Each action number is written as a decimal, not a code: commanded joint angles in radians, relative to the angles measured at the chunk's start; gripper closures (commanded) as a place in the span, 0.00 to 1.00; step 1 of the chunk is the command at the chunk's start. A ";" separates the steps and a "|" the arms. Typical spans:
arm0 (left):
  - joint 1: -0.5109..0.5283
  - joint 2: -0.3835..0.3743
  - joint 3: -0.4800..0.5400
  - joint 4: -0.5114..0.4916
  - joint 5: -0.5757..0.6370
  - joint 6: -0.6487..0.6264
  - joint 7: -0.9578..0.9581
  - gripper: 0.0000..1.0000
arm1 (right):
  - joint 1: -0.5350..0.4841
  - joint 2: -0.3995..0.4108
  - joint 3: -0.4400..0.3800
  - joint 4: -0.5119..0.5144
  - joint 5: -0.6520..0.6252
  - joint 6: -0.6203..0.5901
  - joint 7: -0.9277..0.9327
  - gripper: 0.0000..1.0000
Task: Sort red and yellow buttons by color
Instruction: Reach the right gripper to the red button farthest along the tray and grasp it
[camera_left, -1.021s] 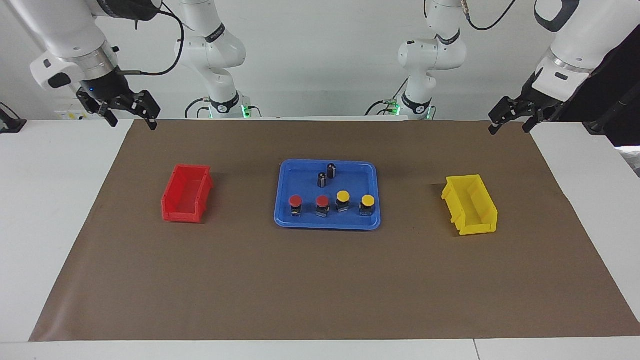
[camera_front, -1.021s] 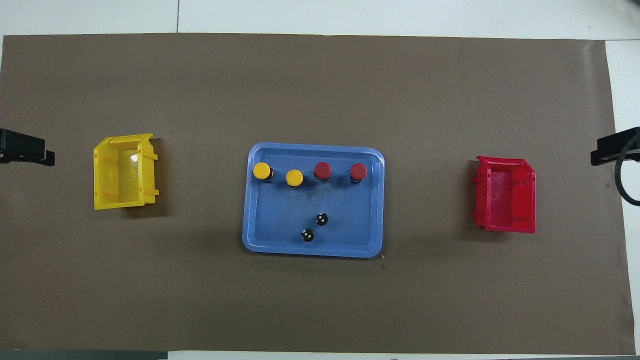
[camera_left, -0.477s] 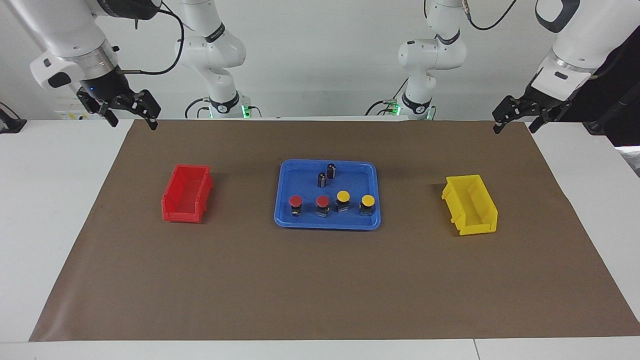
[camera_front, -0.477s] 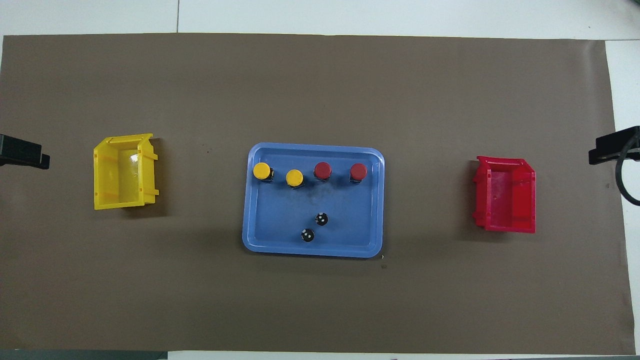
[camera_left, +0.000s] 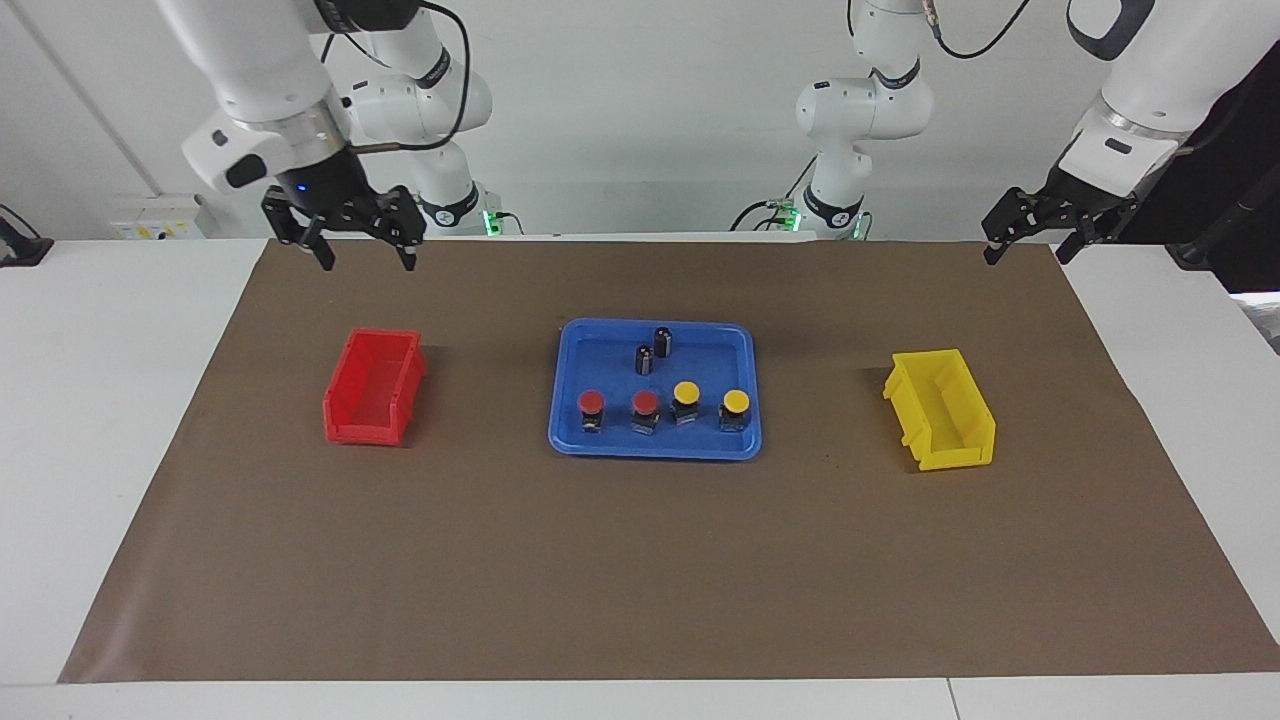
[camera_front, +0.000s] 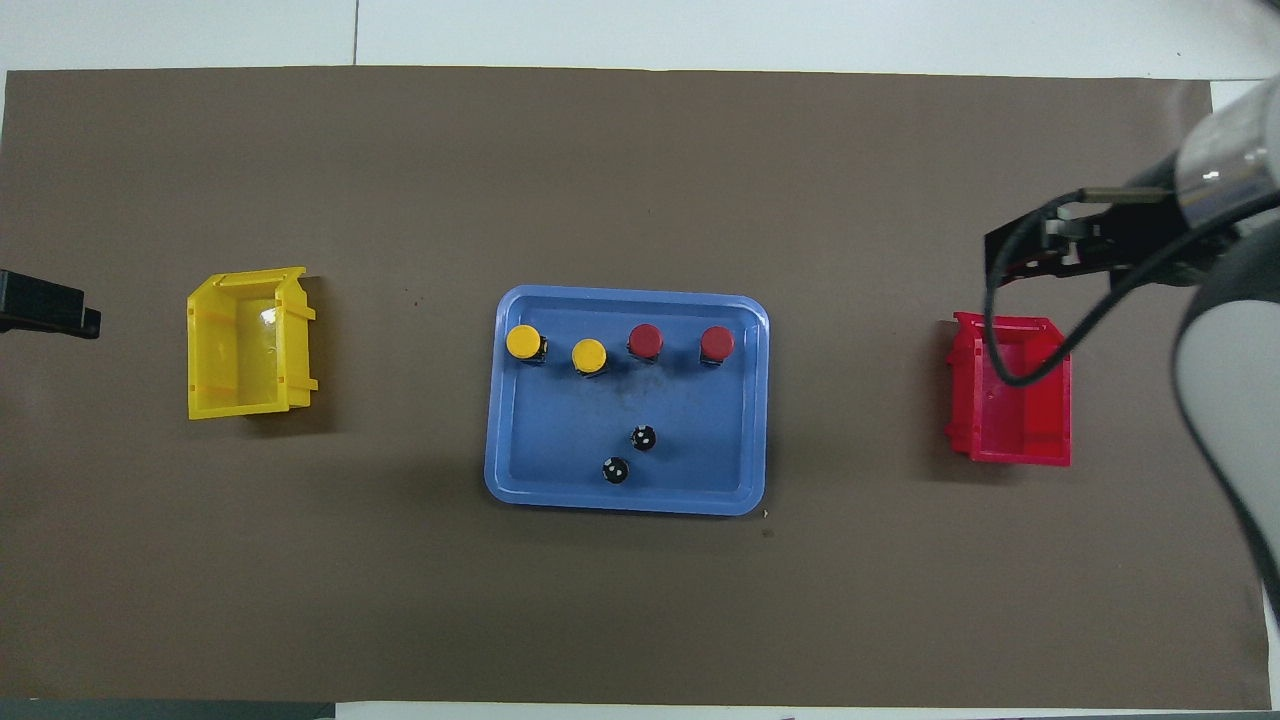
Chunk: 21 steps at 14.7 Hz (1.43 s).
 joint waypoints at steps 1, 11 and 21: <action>0.017 -0.021 -0.003 -0.022 0.023 0.006 0.011 0.00 | 0.120 0.148 0.003 0.048 0.007 0.146 0.198 0.00; 0.018 -0.042 0.000 -0.064 0.021 0.041 0.004 0.00 | 0.233 0.171 0.003 -0.384 0.020 0.627 0.310 0.00; 0.018 -0.053 0.000 -0.083 0.021 0.043 0.004 0.00 | 0.236 0.182 0.007 -0.453 0.023 0.713 0.310 0.09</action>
